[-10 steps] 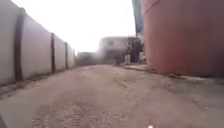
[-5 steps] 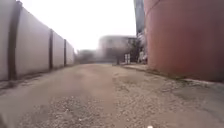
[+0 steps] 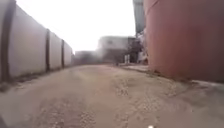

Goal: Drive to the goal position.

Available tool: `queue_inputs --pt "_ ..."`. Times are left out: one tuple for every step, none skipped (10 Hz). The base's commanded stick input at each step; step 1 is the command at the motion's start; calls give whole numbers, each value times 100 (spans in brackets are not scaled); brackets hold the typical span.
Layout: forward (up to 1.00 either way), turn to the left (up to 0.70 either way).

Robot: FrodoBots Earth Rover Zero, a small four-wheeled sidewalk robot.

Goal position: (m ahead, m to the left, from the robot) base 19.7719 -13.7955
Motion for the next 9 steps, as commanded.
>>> queue_inputs --pt "50 1" --pt "50 1" --pt "50 1" --pt "50 1" --pt "50 1" --pt "50 1" --pt "50 1" --pt "50 1" --pt "50 1"
